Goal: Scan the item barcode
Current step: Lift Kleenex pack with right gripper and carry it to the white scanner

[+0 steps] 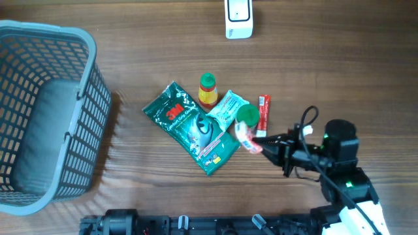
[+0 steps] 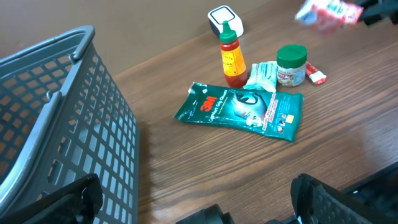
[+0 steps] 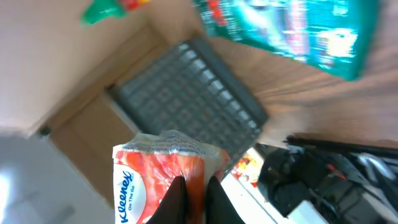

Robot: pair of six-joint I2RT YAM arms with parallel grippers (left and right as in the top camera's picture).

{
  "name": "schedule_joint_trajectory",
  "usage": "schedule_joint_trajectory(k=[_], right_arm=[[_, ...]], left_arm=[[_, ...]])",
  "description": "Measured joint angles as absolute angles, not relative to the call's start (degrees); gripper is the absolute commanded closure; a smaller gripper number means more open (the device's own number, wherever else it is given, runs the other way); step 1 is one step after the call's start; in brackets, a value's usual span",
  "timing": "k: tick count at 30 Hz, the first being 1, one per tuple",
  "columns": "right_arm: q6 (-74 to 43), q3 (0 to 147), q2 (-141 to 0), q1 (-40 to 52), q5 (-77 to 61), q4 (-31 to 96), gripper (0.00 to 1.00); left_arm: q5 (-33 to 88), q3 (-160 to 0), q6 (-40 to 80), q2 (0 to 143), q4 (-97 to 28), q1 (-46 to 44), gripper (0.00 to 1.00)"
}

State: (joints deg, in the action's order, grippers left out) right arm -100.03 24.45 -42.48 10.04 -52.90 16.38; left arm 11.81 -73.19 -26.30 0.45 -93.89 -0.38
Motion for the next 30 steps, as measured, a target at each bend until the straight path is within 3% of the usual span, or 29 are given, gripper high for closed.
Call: schedule_joint_trajectory(k=[3,10,19,30], right_arm=[[-102.2,24.7,-42.4,15.2,-46.5,25.8,0.96],[-101.3,26.3,-42.4,16.5,-41.9,29.2,0.96],[-89.8,31.1,-42.4,16.5,-39.6,49.8,0.96],[-83.6,31.1,-42.4,16.5,-39.6,50.9,0.95]], left_arm=[[11.8,-73.2,-26.3,0.4,-93.9,-0.4,0.00],[11.8,-73.2,-26.3,0.4,-93.9,-0.4,0.00],[11.8,-73.2,-26.3,0.4,-93.9,-0.4,0.00],[11.8,-73.2,-26.3,0.4,-93.9,-0.4,0.00]])
